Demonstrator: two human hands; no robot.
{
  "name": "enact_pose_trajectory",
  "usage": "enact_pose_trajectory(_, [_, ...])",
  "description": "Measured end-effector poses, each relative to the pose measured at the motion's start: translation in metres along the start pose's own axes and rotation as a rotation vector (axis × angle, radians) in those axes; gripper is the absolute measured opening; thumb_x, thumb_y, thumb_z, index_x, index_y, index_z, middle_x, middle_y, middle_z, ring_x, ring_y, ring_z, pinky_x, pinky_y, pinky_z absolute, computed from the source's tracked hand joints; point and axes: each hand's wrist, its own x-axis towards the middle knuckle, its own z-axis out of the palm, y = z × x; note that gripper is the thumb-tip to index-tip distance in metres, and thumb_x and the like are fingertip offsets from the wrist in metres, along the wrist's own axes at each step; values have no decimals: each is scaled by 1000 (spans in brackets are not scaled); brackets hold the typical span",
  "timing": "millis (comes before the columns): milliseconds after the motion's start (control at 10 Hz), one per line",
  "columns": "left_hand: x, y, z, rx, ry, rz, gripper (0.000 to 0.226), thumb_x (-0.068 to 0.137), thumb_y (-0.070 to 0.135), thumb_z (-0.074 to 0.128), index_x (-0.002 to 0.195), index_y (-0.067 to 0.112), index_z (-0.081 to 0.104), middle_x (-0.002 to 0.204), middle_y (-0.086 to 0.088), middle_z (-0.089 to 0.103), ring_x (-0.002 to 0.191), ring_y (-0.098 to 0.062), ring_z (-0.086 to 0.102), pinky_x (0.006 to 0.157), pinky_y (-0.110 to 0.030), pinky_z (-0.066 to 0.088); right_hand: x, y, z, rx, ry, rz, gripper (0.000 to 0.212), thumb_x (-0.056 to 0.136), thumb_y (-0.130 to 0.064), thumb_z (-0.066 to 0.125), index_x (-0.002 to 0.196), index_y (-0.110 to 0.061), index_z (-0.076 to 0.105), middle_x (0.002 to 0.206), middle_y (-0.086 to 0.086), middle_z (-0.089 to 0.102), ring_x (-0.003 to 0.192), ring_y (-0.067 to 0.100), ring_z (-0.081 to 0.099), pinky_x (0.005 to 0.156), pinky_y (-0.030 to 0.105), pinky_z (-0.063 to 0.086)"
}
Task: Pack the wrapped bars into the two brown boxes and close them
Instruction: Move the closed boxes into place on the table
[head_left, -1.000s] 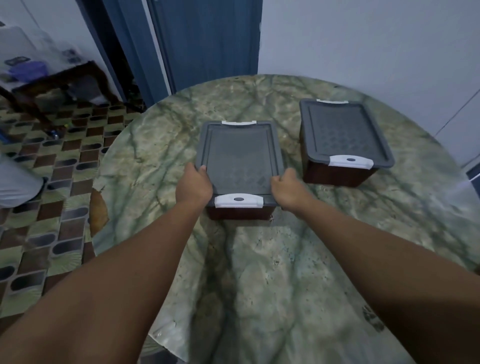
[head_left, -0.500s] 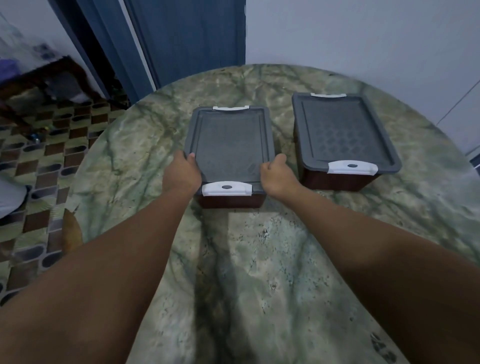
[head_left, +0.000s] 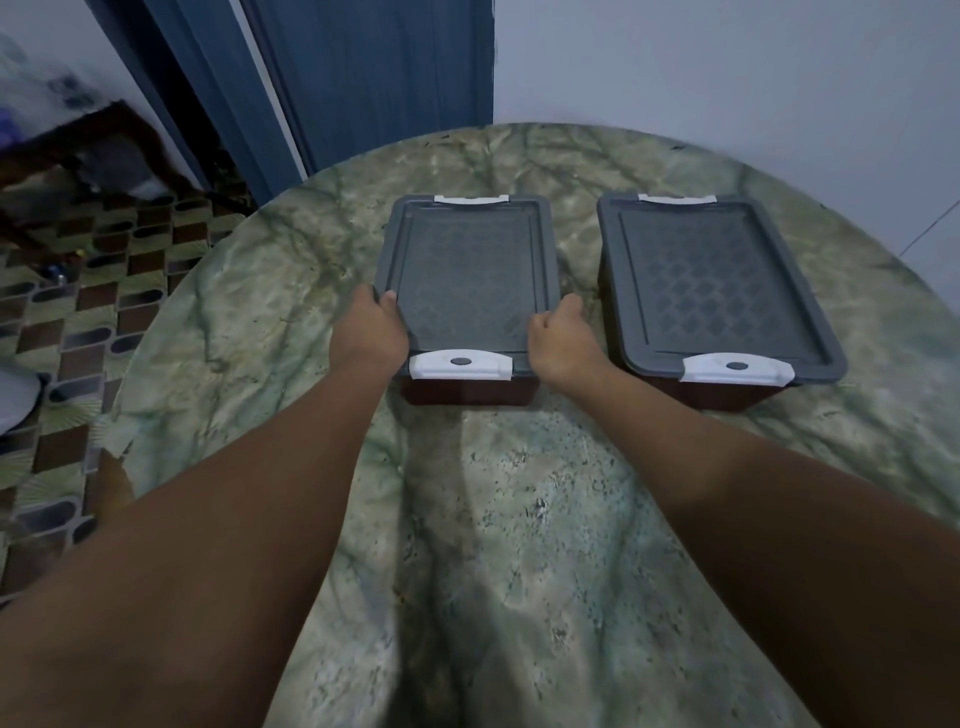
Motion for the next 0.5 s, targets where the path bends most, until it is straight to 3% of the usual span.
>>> enact_pose_trajectory(200, [0,0,-4,-30,-68,-11,40,108,39,33,122,5,50,122,-21,61,112,-39,57,80,-36,35,-3,-2,-3,-5,-7,21,23,107,-24,37,117,-3,34,106,17,53,95,32,54,76,37,39])
enact_pose_trajectory(300, [0,2,-17,-146,-147,-99,60,105,54,32,143,9,42,146,-22,46,131,-39,47,102,-42,38,-20,-3,-17,26,-96,68,55,106,-45,36,142,-4,29,135,18,53,114,35,58,96,47,49])
enact_pose_trajectory(400, [-24,9,-49,-304,-92,-93,78,94,73,34,152,22,33,156,-16,28,140,-34,36,114,-51,33,-81,9,-54,42,-165,-50,75,100,-66,38,159,-27,15,158,7,40,135,29,51,113,53,41])
enact_pose_trajectory(500, [-92,-11,-119,-503,-20,180,56,90,76,42,130,38,50,133,2,52,119,-18,55,101,-44,47,-193,41,-122,201,-112,-106,77,88,-76,53,153,-50,23,139,-15,52,120,8,61,106,49,50])
